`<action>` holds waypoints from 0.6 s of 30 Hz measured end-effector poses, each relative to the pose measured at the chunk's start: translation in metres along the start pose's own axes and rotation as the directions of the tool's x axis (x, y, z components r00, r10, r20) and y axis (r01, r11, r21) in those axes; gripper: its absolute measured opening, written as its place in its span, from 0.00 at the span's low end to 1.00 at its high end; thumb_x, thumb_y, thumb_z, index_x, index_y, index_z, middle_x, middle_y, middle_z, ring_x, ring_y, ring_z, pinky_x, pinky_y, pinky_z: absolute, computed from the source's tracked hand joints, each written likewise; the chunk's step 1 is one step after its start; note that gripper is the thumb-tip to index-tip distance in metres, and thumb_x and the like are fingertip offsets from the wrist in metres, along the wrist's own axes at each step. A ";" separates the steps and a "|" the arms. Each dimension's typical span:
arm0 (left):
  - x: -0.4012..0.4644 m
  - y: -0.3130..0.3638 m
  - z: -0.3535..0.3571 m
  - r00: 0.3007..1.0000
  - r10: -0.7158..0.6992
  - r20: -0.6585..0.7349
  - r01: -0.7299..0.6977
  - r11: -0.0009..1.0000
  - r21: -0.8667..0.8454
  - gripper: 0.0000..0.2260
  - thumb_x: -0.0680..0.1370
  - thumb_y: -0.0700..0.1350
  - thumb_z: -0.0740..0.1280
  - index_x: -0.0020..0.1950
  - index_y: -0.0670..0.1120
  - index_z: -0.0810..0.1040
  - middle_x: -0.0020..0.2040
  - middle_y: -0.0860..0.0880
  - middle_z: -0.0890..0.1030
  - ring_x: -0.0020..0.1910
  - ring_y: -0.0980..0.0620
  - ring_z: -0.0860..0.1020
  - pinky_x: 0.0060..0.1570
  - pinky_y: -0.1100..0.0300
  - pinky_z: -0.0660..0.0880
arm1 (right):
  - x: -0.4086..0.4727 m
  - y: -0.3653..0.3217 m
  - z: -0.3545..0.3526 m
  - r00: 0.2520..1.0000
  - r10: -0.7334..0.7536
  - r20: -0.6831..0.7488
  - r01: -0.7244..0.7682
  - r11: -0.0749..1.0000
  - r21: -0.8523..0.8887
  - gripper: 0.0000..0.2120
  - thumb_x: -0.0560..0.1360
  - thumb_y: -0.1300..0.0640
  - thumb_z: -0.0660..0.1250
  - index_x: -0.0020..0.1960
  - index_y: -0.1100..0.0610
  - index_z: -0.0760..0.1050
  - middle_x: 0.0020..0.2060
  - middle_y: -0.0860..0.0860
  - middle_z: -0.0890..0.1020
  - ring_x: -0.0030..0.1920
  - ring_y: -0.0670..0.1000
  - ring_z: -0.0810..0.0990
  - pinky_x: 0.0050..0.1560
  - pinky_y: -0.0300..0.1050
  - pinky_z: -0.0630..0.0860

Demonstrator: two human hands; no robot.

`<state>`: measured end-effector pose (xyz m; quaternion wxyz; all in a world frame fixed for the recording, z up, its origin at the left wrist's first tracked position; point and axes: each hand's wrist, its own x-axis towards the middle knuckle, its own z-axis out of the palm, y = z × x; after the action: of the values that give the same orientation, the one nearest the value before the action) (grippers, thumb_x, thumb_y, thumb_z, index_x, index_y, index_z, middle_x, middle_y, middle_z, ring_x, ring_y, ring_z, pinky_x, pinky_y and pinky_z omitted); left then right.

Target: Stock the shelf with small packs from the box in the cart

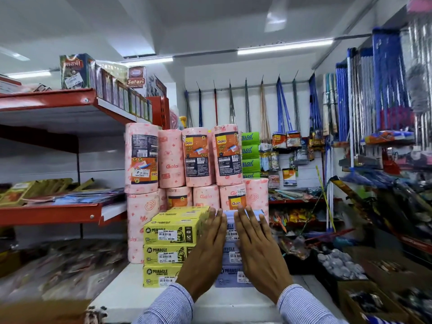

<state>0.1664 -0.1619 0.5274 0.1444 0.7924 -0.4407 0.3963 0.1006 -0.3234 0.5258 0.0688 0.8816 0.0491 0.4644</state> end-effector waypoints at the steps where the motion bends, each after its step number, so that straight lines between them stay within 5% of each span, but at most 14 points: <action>1: 0.000 0.000 0.001 1.000 -0.003 -0.003 0.003 1.000 0.001 0.39 0.79 0.29 0.57 0.77 0.47 0.32 0.79 0.45 0.31 0.78 0.50 0.30 0.76 0.58 0.36 | 0.000 0.001 0.000 1.000 0.000 -0.003 0.000 1.000 -0.005 0.34 0.80 0.56 0.58 0.79 0.60 0.45 0.80 0.56 0.48 0.80 0.56 0.44 0.76 0.57 0.48; 7: 0.001 0.000 0.004 0.999 0.033 -0.028 -0.032 0.998 0.045 0.32 0.83 0.41 0.57 0.80 0.41 0.41 0.82 0.41 0.41 0.81 0.42 0.40 0.79 0.42 0.46 | -0.005 0.004 0.000 1.000 0.013 -0.028 -0.014 1.000 -0.019 0.33 0.80 0.55 0.57 0.79 0.61 0.46 0.80 0.57 0.48 0.80 0.56 0.45 0.76 0.57 0.47; 18: 0.000 -0.006 0.018 0.998 0.045 -0.046 -0.039 0.991 0.124 0.27 0.85 0.51 0.48 0.81 0.42 0.44 0.82 0.43 0.41 0.81 0.43 0.43 0.76 0.43 0.48 | -0.009 0.009 0.008 0.999 0.000 -0.052 -0.001 1.000 -0.025 0.31 0.81 0.54 0.54 0.79 0.60 0.47 0.80 0.56 0.48 0.80 0.56 0.46 0.78 0.55 0.43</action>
<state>0.1800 -0.1686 0.5166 0.0975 0.7804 -0.4283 0.4449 0.1023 -0.3343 0.5154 0.0785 0.8683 0.0447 0.4877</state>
